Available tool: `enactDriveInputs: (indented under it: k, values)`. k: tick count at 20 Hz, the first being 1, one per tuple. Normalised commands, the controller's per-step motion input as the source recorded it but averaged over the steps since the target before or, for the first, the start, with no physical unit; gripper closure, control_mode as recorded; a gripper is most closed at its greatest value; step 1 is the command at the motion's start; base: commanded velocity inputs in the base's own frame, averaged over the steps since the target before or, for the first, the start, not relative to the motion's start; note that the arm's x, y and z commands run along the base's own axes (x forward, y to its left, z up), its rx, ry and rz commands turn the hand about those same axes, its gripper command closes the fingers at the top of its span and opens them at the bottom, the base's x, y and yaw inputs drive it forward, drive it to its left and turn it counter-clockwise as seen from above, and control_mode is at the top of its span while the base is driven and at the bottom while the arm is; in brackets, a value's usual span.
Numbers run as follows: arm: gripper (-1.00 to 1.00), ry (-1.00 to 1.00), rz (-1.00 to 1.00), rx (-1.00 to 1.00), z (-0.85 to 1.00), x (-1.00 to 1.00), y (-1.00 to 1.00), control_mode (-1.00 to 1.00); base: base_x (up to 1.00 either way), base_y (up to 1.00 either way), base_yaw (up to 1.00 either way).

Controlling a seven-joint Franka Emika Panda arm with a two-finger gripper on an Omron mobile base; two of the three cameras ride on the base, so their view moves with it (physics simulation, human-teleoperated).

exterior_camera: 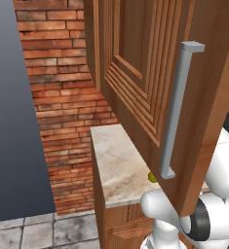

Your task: Pick the pear, eggplant from the counter and place them in the cabinet. Then close the cabinet.

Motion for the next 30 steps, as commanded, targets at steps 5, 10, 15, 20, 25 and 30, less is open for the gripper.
enactDriveInputs:
  k: [5, 10, 15, 20, 25, 30]
  values:
    - [-1.0, 0.02, 0.0, 0.0, -0.3, -0.04, 0.0, -1.0, 0.0, 0.0, 0.0]
    - [-1.0, 0.16, 0.0, 0.0, -0.87, -0.14, 0.0, -1.0, 0.0, 0.0, 0.0]
    - [-1.0, 0.15, 0.0, 0.01, -1.0, -0.12, 0.0, -1.0, 0.0, 0.0, 0.0]
    - [-1.0, 0.13, 0.0, 0.04, -0.98, -0.02, -0.03, -1.0, 0.0, 0.0, 0.0]
    - [-1.0, 0.12, 0.0, 0.04, -0.95, -0.01, -0.02, -1.0, 0.0, 0.0, 0.0]
    - [-1.0, 0.07, 0.0, 0.04, -0.87, -0.06, 0.0, -1.0, 0.0, 0.0, 0.0]
